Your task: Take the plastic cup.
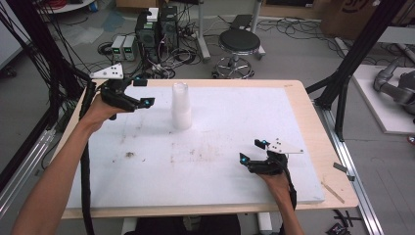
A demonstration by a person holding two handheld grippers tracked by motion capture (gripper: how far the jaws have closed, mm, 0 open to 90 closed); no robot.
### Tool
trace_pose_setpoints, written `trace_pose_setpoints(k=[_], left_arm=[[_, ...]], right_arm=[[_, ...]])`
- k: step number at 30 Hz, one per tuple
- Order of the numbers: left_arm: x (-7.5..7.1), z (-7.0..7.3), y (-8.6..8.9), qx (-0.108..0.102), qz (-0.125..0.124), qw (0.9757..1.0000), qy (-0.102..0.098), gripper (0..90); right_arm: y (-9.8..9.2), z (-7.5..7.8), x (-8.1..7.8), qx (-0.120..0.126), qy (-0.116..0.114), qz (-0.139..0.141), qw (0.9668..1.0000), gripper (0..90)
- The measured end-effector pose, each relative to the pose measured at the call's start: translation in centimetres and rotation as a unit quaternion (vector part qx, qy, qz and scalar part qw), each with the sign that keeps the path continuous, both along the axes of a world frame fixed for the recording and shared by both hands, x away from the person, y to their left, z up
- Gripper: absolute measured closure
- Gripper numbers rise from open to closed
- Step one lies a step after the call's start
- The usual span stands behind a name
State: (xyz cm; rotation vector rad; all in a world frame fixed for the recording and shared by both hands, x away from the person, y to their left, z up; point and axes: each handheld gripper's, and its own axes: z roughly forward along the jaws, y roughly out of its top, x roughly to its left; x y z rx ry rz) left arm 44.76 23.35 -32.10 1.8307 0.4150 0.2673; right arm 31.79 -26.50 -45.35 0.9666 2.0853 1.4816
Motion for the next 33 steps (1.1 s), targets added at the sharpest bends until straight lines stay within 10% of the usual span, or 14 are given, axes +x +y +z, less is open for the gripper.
trace_pose_setpoints(k=[16,33], left_arm=[[3.4,1.4,-2.8,0.037,-0.035,0.9987,0.007,11.8],[5.4,-0.4,-7.1,0.117,-0.053,0.9913,0.031,11.9]], right_arm=[[0.0,0.0,0.0,0.001,0.001,0.002,1.0000,15.3],[0.0,0.0,0.0,0.003,0.004,0.003,1.0000,15.3]])
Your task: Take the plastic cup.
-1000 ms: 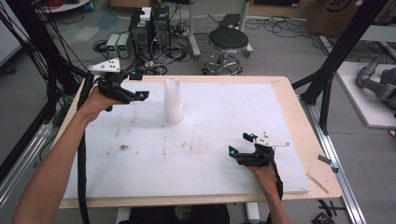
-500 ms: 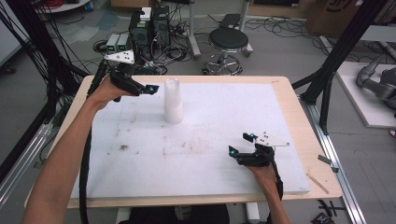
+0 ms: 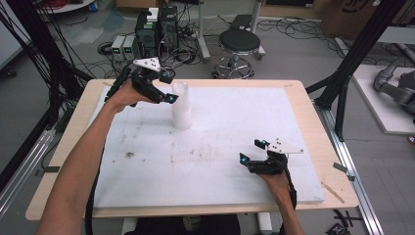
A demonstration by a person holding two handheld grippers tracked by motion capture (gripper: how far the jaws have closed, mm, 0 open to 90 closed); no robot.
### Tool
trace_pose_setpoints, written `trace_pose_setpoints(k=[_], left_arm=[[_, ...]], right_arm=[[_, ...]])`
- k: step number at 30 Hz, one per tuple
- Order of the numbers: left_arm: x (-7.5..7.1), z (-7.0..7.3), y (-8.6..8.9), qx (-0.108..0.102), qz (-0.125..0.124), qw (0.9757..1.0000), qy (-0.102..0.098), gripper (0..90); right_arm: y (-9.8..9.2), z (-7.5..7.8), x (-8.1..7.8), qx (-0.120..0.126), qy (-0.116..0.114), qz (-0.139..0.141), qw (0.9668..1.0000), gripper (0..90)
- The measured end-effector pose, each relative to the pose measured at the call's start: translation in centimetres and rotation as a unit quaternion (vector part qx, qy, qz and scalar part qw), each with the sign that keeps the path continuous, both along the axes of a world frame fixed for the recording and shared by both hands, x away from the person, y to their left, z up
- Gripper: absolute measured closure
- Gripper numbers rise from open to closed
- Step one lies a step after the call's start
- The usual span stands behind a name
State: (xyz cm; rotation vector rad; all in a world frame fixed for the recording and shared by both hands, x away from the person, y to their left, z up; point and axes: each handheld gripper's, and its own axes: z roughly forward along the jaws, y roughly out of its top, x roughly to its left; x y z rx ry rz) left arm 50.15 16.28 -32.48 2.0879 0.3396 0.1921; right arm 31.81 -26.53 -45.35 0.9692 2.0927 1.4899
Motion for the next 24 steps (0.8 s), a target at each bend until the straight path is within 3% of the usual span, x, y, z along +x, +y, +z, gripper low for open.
trace_pose_setpoints(k=[5,17,24], left_arm=[[0.5,-1.0,-1.2,0.013,0.001,0.9999,0.009,12.0],[0.7,-1.5,-2.3,0.023,0.002,0.9995,0.020,12.5],[1.0,-1.9,-2.8,0.039,0.000,0.9989,0.025,15.8]], right_arm=[[-0.1,0.0,0.0,0.003,0.001,0.000,1.0000,15.3],[-0.1,0.0,0.1,0.003,0.003,0.000,1.0000,15.3],[-0.1,0.0,0.1,0.003,0.004,0.000,1.0000,15.3]])
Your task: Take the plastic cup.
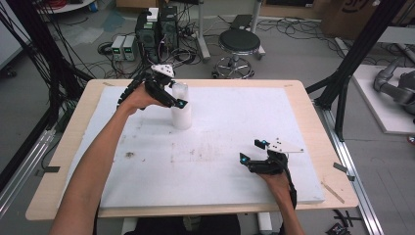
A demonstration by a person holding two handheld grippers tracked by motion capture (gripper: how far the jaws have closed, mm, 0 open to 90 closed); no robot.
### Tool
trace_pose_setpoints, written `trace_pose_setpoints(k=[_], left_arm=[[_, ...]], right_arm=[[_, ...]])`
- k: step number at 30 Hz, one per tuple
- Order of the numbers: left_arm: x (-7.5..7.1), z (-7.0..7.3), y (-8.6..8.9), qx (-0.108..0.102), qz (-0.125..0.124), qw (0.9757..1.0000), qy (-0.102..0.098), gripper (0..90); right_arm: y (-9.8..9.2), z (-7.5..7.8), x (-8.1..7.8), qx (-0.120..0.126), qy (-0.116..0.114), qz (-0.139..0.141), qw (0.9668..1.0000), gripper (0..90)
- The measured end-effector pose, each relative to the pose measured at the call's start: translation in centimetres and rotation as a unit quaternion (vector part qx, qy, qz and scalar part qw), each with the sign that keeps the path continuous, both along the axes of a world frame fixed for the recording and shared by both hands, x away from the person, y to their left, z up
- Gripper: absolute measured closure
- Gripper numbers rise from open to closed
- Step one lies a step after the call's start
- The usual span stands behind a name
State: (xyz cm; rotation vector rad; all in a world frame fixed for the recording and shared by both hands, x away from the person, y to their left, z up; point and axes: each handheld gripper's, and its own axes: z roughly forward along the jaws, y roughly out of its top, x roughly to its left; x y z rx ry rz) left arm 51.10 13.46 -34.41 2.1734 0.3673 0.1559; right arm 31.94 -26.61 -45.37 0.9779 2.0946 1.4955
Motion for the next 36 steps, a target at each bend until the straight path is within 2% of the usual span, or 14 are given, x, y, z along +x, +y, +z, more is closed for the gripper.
trace_pose_setpoints(k=[10,19,36], left_arm=[[0.17,-0.23,-0.24,0.015,0.003,0.9999,0.000,20.4],[0.29,-0.11,-0.12,0.022,0.008,0.9997,0.008,30.9],[0.09,0.09,-0.28,0.024,0.012,0.9995,0.014,33.1]], right_arm=[[0.03,0.01,-0.01,-0.001,0.003,0.000,1.0000,15.3],[0.04,0.02,0.02,-0.002,0.005,-0.001,1.0000,15.3],[0.08,0.01,0.05,-0.002,0.005,-0.001,1.0000,15.3]])
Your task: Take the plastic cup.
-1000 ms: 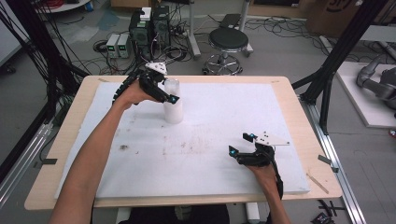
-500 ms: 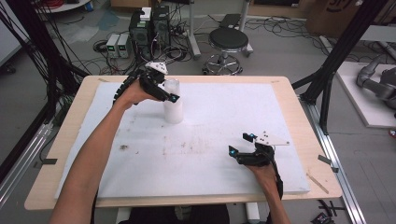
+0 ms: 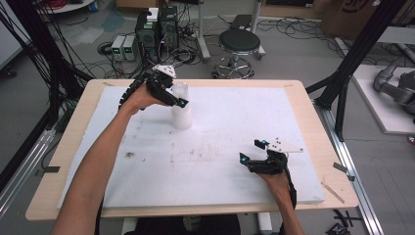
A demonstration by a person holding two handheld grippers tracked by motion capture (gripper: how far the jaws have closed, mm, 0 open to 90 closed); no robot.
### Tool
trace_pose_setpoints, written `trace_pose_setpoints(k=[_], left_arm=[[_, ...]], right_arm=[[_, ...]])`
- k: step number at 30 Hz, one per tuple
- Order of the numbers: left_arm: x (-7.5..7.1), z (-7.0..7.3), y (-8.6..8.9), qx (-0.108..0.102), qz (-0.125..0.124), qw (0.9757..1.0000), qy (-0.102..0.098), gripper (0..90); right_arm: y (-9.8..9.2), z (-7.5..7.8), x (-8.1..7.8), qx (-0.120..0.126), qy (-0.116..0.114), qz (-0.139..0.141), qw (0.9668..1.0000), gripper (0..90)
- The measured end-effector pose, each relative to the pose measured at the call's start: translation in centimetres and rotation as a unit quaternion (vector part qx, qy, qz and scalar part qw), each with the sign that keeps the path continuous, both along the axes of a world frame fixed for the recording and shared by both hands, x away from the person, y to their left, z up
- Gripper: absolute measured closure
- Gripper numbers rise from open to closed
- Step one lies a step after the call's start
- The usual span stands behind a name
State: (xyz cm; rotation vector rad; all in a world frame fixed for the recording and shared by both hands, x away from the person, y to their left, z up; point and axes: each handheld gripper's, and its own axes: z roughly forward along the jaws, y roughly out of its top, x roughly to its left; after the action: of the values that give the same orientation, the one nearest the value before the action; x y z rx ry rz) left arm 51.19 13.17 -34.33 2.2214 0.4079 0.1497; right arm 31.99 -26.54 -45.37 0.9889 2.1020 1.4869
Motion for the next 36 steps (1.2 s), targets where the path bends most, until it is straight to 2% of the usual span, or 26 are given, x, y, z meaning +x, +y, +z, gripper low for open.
trace_pose_setpoints(k=[5,10,11,13,16,17,18,20,23,29,34,36], left_arm=[[-0.1,0.3,0.0,-0.001,0.000,1.0000,0.000,33.3],[-0.2,1.2,0.1,-0.003,0.003,1.0000,-0.003,33.7],[-0.3,1.9,0.2,-0.009,0.005,0.9999,-0.006,33.7],[-0.3,2.2,0.2,-0.013,0.006,0.9999,-0.009,33.7],[-0.4,3.5,0.2,-0.013,0.004,0.9998,-0.017,33.7],[-0.6,4.4,0.3,-0.021,0.008,0.9995,-0.021,33.9],[-0.6,4.4,0.3,-0.021,0.008,0.9995,-0.021,34.0],[-0.7,5.3,0.4,-0.024,0.009,0.9994,-0.024,34.4],[-0.9,7.1,0.7,-0.024,0.011,0.9991,-0.032,35.1],[-1.5,10.8,1.3,-0.044,0.017,0.9976,-0.051,35.4],[-2.0,12.1,1.6,-0.048,0.018,0.9967,-0.063,35.4],[-2.1,12.2,1.8,-0.047,0.017,0.9969,-0.061,35.5]], right_arm=[[0.0,0.0,0.0,-0.001,-0.001,0.000,1.0000,15.3],[0.0,0.0,0.0,-0.002,-0.001,0.000,1.0000,15.3],[0.0,0.0,0.1,-0.003,-0.002,0.000,1.0000,15.3],[0.0,0.0,0.1,-0.003,-0.002,0.000,1.0000,15.3],[0.0,0.0,0.1,-0.003,-0.003,0.000,1.0000,15.3],[0.0,0.0,0.0,-0.002,-0.002,0.000,1.0000,15.3],[0.0,0.0,0.0,-0.002,-0.002,0.000,1.0000,15.3],[0.0,0.0,0.0,-0.002,-0.001,0.000,1.0000,15.3],[0.1,0.0,0.0,-0.002,0.001,0.000,1.0000,15.3],[0.0,0.0,0.1,-0.001,-0.001,-0.001,1.0000,15.3],[0.0,0.0,0.1,-0.001,-0.002,-0.002,1.0000,15.3],[0.0,0.0,0.1,0.000,-0.001,-0.002,1.0000,15.3]])
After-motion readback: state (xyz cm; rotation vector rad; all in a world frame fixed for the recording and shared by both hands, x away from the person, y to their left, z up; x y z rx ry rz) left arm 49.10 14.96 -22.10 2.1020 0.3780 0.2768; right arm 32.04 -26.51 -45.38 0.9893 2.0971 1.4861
